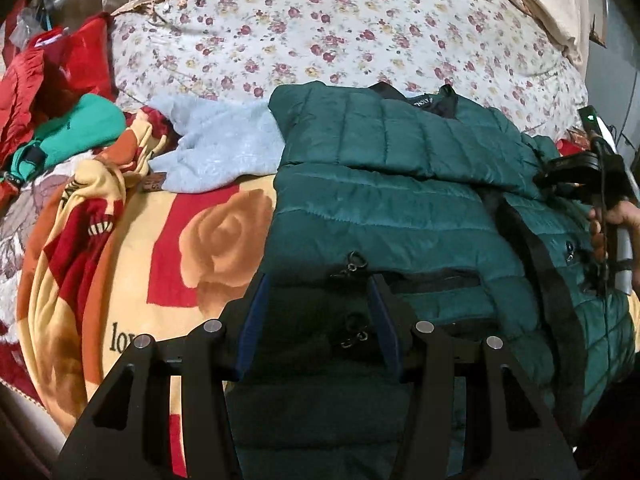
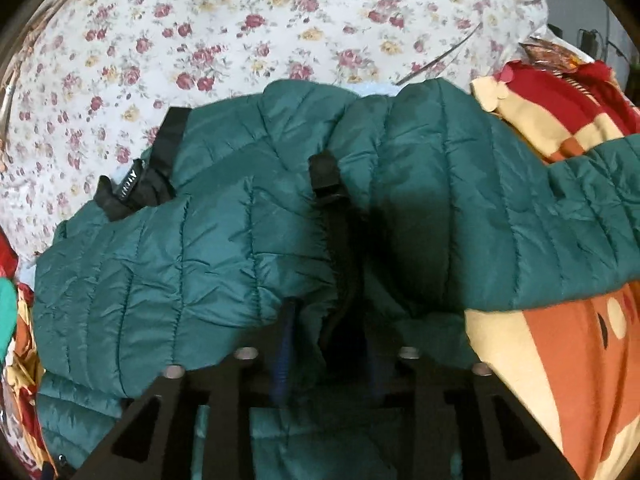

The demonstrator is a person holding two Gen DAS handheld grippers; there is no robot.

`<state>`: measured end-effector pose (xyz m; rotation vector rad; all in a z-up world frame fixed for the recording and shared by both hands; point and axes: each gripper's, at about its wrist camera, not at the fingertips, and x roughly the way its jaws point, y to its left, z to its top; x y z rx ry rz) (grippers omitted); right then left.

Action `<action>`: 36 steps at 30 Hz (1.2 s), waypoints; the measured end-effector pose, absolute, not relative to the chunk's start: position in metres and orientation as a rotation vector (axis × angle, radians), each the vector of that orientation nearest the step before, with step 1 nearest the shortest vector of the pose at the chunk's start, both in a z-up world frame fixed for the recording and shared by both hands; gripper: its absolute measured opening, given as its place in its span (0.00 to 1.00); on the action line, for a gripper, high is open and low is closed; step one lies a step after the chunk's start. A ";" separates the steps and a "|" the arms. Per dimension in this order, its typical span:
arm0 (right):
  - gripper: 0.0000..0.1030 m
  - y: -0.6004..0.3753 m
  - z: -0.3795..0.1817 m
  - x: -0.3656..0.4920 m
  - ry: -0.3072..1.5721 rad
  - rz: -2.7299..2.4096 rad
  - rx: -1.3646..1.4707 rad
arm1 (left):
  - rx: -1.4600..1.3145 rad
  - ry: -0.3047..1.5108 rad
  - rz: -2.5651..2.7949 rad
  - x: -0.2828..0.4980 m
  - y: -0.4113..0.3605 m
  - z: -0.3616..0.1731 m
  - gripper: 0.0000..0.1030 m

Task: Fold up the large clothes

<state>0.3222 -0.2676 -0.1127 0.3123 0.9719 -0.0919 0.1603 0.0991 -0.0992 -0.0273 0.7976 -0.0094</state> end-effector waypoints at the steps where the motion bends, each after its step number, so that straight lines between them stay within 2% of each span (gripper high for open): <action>1: 0.45 -0.269 -0.108 0.314 0.956 -0.085 0.316 | -0.027 0.798 -0.007 0.159 0.099 -0.099 0.49; 8: 0.47 -0.346 -0.084 0.233 0.900 -0.121 0.365 | -0.080 0.793 -0.015 0.144 0.096 -0.085 0.49; 9: 0.51 -0.365 -0.083 0.223 0.896 -0.145 0.377 | -0.091 0.790 -0.021 0.141 0.095 -0.081 0.49; 11: 0.69 -0.396 -0.084 0.208 0.880 -0.199 0.388 | -0.106 0.782 -0.029 0.135 0.092 -0.074 0.49; 19: 0.69 -0.516 -0.101 0.189 0.795 -0.304 0.645 | -0.074 0.830 0.002 0.128 0.071 -0.075 0.49; 25: 0.54 -0.542 -0.115 0.210 0.759 -0.303 0.767 | -0.041 0.905 0.004 0.131 0.052 -0.089 0.49; 28: 0.52 -0.549 -0.117 0.223 0.756 -0.333 0.763 | -0.012 0.917 0.000 0.131 0.043 -0.093 0.49; 30: 0.44 -0.552 -0.121 0.232 0.775 -0.342 0.761 | 0.000 0.924 -0.002 0.132 0.041 -0.095 0.49; 32: 0.22 -0.554 -0.122 0.235 0.795 -0.338 0.753 | 0.007 0.927 0.002 0.132 0.040 -0.096 0.49; 34: 0.15 -0.549 -0.116 0.235 0.798 -0.339 0.726 | 0.005 0.926 0.009 0.133 0.042 -0.097 0.49; 36: 0.12 -0.541 -0.108 0.234 0.796 -0.337 0.691 | -0.006 0.915 0.009 0.132 0.045 -0.095 0.49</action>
